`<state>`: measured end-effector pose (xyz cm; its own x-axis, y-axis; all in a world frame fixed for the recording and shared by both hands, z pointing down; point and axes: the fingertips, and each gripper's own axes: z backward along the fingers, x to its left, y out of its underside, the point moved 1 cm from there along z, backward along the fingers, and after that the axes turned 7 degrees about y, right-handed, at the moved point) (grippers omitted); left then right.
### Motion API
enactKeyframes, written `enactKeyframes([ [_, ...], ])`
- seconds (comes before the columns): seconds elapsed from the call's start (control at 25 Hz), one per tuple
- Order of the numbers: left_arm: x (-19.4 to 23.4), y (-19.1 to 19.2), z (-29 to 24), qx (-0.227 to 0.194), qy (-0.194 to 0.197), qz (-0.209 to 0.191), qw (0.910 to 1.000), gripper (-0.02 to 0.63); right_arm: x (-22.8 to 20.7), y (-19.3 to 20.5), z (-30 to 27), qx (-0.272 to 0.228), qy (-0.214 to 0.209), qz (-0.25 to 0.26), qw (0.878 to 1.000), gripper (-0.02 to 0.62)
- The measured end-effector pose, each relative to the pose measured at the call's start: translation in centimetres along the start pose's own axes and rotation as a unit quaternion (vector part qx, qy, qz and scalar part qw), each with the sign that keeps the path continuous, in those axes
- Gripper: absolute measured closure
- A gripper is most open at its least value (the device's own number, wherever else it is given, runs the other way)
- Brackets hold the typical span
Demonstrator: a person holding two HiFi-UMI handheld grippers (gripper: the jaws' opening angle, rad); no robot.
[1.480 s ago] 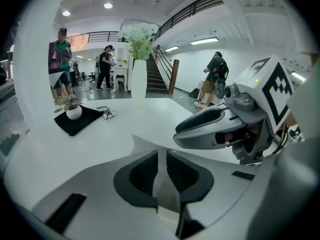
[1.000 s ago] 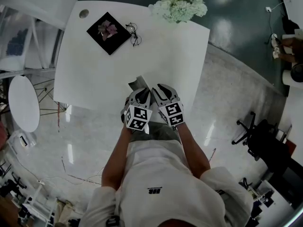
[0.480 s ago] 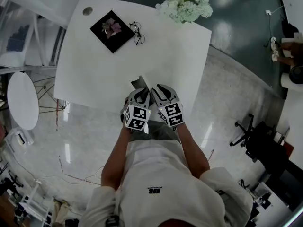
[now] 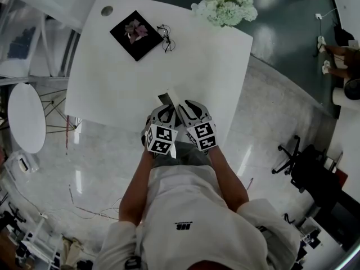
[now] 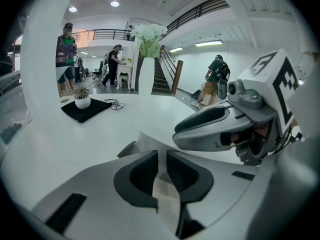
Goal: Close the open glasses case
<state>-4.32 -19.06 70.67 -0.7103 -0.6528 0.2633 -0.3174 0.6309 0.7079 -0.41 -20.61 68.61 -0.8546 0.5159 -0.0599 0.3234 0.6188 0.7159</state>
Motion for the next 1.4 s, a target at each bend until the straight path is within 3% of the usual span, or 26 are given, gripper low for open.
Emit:
enactKeyframes([
  [1.4,1.5,3.0,1.8,0.008,-0.023,0.017,0.9996,0.541,3.1,-0.1,-0.6,0.006,-0.007,0.022,1.000,0.489],
])
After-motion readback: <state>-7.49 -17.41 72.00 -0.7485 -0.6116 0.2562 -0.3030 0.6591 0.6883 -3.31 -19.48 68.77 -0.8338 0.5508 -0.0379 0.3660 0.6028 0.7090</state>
